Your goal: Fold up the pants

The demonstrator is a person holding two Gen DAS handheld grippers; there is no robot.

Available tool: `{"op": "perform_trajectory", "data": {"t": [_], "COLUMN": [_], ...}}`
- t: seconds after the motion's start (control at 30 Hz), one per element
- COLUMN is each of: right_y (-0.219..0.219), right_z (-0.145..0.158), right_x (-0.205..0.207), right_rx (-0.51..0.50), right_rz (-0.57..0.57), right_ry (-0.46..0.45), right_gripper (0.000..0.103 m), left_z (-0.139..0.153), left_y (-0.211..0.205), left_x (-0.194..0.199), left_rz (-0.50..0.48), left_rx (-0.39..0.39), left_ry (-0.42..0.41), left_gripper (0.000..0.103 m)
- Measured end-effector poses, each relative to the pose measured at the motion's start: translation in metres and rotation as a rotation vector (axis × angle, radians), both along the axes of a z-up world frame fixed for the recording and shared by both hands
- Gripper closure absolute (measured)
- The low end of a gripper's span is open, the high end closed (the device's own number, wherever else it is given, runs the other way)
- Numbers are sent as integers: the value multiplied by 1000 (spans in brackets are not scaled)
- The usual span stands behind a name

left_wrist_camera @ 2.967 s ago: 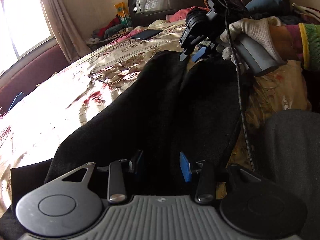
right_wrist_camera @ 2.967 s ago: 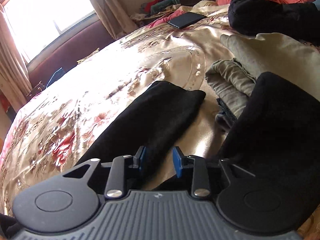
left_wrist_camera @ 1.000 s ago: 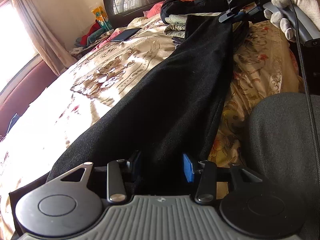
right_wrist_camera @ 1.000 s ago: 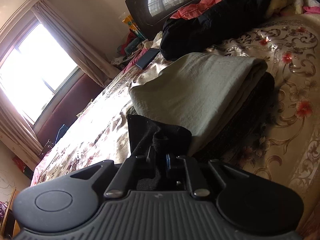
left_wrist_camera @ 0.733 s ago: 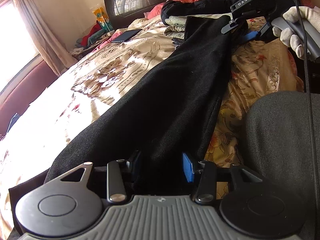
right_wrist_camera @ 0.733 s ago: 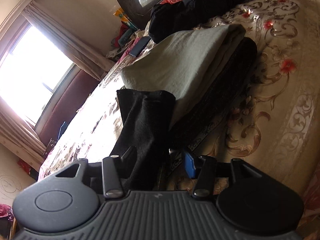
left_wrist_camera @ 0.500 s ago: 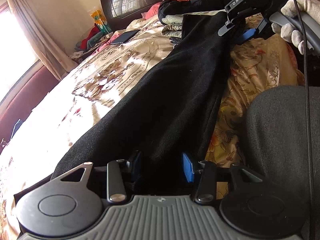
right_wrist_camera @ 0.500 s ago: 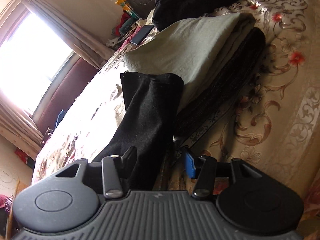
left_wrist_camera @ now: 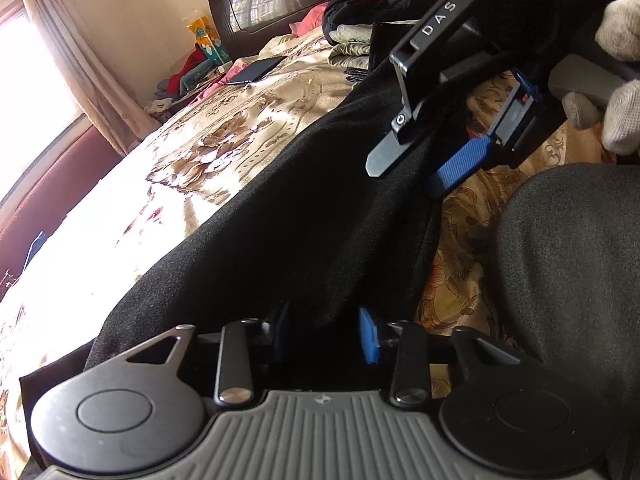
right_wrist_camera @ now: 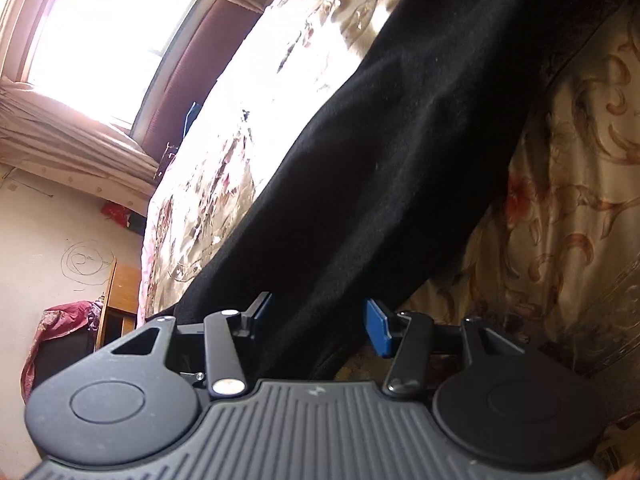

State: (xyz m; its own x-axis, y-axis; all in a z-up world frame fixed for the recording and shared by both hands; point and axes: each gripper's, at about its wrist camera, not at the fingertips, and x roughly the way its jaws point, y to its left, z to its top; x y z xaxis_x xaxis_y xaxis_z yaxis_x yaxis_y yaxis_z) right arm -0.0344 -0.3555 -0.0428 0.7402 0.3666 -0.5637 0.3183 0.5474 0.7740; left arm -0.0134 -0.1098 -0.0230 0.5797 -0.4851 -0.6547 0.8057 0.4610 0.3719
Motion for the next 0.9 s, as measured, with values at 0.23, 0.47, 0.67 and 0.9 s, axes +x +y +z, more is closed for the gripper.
{"op": "perform_trajectory", "data": {"t": [0.23,0.47,0.67,0.9], "right_y": [0,5,-1,2], "right_z": [2,0,-2,22], "right_x": [5,10,20,-3], "right_rx": [91,137,136,-22], "right_rz": [7,-28,-90,-21], "right_ry": [14,-23,-13,-2], "right_gripper": [52,52,98,98], "left_z": [22,36,35,26], "left_y": [15,21,23,21], "left_x": [26,23,18,-3], "left_rz": [80,45,28,-28], "left_rx": [-168,-204,-199,-159], "left_ry": [140,157,187,216], "left_gripper": [82,82,83,83]}}
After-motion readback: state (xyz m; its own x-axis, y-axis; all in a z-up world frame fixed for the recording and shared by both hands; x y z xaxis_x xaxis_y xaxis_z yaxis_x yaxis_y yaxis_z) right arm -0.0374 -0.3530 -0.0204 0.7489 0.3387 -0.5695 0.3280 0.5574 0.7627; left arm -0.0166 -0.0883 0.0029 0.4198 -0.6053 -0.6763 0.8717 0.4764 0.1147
